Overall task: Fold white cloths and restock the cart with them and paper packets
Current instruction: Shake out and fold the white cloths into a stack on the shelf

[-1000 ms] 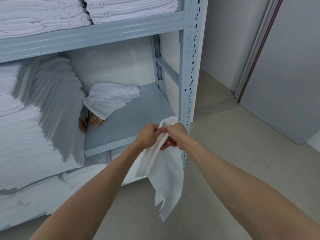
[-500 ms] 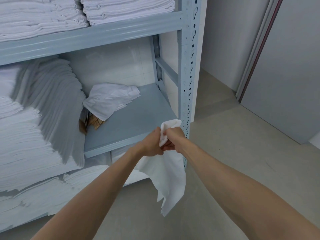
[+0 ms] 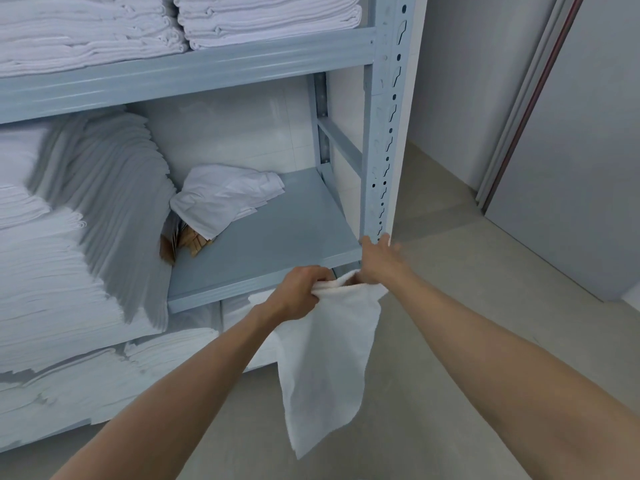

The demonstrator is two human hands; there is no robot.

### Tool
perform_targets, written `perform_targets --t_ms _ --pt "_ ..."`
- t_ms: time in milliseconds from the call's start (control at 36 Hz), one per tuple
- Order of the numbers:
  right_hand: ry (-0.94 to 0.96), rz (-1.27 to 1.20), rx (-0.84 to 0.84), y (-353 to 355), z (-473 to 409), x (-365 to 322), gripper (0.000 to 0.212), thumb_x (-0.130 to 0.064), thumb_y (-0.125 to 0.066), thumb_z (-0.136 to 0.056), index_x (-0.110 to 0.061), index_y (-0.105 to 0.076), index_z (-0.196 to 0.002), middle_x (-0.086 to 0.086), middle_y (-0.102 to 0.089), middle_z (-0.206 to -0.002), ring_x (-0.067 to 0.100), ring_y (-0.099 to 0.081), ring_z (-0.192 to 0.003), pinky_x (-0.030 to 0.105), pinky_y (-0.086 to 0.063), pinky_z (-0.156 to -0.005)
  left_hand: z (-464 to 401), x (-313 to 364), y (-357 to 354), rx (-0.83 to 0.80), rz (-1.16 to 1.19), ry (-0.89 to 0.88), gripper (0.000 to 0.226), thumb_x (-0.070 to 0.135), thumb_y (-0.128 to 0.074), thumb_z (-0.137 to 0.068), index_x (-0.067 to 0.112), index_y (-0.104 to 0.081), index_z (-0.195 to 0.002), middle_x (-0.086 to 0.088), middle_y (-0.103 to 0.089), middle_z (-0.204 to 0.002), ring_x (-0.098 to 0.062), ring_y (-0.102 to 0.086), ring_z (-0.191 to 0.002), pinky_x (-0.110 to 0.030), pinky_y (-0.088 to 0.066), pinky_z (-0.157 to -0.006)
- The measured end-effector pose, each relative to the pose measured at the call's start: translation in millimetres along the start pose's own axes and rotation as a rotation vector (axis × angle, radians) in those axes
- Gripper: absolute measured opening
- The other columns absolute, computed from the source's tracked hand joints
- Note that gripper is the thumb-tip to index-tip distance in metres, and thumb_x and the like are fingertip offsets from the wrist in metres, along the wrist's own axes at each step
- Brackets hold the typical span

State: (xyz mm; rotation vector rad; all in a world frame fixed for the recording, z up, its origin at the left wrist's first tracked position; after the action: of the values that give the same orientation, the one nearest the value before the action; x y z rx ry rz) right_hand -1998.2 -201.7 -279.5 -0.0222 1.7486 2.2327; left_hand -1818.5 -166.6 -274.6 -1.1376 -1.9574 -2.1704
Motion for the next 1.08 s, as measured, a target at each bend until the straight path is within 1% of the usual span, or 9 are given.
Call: perform_targets --t_ms 83,139,306,417,528,639,722,861,1083 --pt "0.028 -0.001 -0.094 -21.8 -1.2 13.4 0.024 -0.017 -0.054 -0.090 -0.011 -0.053 -0.113 0.015 -0.055 -0.129 0.033 -0.058 -0.107 0.033 -0.046 -0.079 3.2 -4.9 4.6 0.029 0.004 -0.014 0.030 -0.010 -0.063 -0.072 0.009 -0.069 -0.095 -0.004 -0.068 -0.093 -0.023 -0.059 -0.084 -0.031 -0.044 -0.072" --pt "0.010 -0.013 -0.106 -34.1 2.6 21.7 0.008 -0.016 -0.054 -0.088 -0.012 -0.049 -0.092 0.013 -0.064 -0.116 0.029 -0.057 -0.089 0.032 -0.043 -0.071 6.4 -11.0 7.3 0.044 0.006 -0.012 0.030 -0.010 -0.064 -0.072 0.009 -0.070 -0.095 -0.003 -0.069 -0.093 -0.020 -0.059 -0.083 -0.029 -0.043 -0.072" --pt "-0.145 -0.134 -0.314 -50.4 12.4 32.9 0.015 -0.019 -0.056 -0.093 -0.007 -0.049 -0.089 0.008 -0.061 -0.080 0.019 -0.059 -0.060 0.030 -0.049 -0.051 13.7 -36.2 11.2 0.098 0.003 0.053 0.029 -0.011 -0.068 -0.070 0.006 -0.072 -0.094 -0.004 -0.070 -0.093 -0.019 -0.058 -0.082 -0.023 -0.036 -0.068" --pt "-0.260 -0.392 -0.589 -73.0 25.2 32.2 0.021 -0.016 -0.046 -0.098 0.000 -0.057 -0.091 0.009 -0.068 -0.073 0.016 -0.062 -0.049 0.032 -0.058 -0.057 17.4 -49.2 10.5 0.122 0.002 0.068 0.025 -0.010 -0.071 -0.070 0.005 -0.073 -0.091 -0.005 -0.071 -0.090 -0.020 -0.059 -0.080 -0.023 -0.036 -0.068" --pt "-0.158 -0.403 -0.243 -50.1 23.7 24.8 0.018 0.000 -0.060 -0.086 0.000 -0.062 -0.104 0.013 -0.069 -0.081 0.021 -0.055 -0.054 0.023 -0.042 -0.043 21.2 -62.5 13.3 0.109 -0.030 0.083 0.025 -0.009 -0.073 -0.071 0.004 -0.073 -0.093 -0.005 -0.070 -0.092 -0.019 -0.058 -0.081 -0.021 -0.035 -0.069" --pt "-0.074 -0.562 -0.052 -18.3 17.7 10.1 0.017 0.002 -0.058 -0.082 -0.003 -0.066 -0.096 0.017 -0.070 -0.095 0.025 -0.056 -0.069 0.024 -0.040 -0.051 23.7 -84.3 26.1 0.109 -0.088 0.174 0.024 -0.004 -0.073 -0.076 0.003 -0.072 -0.099 -0.012 -0.067 -0.095 -0.028 -0.060 -0.087 -0.027 -0.036 -0.072" --pt "-0.041 -0.635 0.022 -2.4 14.9 -1.6 0.016 0.002 -0.055 -0.084 -0.010 -0.065 -0.085 0.012 -0.067 -0.090 0.024 -0.055 -0.069 0.022 -0.038 -0.051 24.5 -96.2 31.3 0.106 -0.124 0.244 0.015 0.006 -0.073 -0.083 0.002 -0.071 -0.096 -0.012 -0.066 -0.090 -0.030 -0.059 -0.086 -0.028 -0.031 -0.069" --pt "-0.041 -0.711 0.128 11.3 8.4 -3.1 0.025 0.001 -0.055 -0.086 -0.006 -0.074 -0.101 0.008 -0.065 -0.088 0.024 -0.059 -0.079 0.028 -0.048 -0.064 30.0 -106.9 22.2 0.153 -0.117 0.388 0.019 0.024 -0.067 -0.093 0.006 -0.063 -0.090 -0.009 -0.064 -0.086 -0.030 -0.057 -0.081 -0.034 -0.036 -0.065" --pt "-0.121 -0.604 0.241 41.2 13.2 46.0 0.033 -0.006 -0.048 -0.083 -0.015 -0.077 -0.098 0.008 -0.070 -0.104 0.029 -0.065 -0.093 0.040 -0.057 -0.087 3.5 -59.3 6.4 0.242 -0.141 0.265 0.020 0.029 -0.058 -0.098 0.009 -0.057 -0.096 -0.007 -0.061 -0.095 -0.032 -0.058 -0.088 -0.035 -0.036 -0.066"
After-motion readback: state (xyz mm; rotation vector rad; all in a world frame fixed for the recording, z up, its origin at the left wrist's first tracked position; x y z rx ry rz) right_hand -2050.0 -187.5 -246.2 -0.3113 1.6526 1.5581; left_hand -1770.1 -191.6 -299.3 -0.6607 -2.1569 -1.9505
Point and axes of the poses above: each hand's wrist, its own z-axis away from the middle knuckle, its own y-axis out of the back of the hand, x = y × z, the point moved 3 cm from there along -z, towards the middle knuckle
